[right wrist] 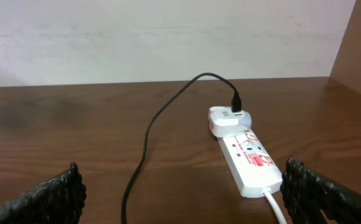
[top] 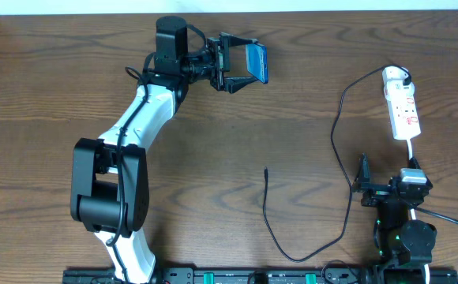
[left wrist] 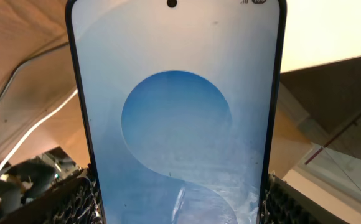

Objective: Plug charger to phone and switch on socket

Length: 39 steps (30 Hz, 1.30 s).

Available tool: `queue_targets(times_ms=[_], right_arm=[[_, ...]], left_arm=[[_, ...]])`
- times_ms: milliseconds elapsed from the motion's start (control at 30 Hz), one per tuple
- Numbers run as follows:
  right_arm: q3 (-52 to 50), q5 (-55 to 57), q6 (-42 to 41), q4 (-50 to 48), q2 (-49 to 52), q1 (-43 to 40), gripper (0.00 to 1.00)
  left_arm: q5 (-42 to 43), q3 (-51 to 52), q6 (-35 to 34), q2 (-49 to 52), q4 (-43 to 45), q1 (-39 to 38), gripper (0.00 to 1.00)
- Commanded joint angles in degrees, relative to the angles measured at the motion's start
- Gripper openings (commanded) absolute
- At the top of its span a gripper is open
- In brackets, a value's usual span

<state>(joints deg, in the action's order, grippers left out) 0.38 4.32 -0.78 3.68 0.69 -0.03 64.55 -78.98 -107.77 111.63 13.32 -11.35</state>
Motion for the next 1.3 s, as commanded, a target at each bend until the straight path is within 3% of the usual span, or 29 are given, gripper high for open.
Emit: queue_targets(times_ms=[0, 1267], right_arm=[[-0.1, 0.0, 0.7, 0.2, -0.4, 0.5, 0.99], [-0.1, -1.3, 0.0, -0.6, -0.4, 0.5, 0.99]], left_arm=[[-1.6, -0.5, 2.8, -2.1, 0.5, 0.2, 0.07], [-28.0, -0.4, 22.0, -2.1, -1.2, 0.2, 0.07]])
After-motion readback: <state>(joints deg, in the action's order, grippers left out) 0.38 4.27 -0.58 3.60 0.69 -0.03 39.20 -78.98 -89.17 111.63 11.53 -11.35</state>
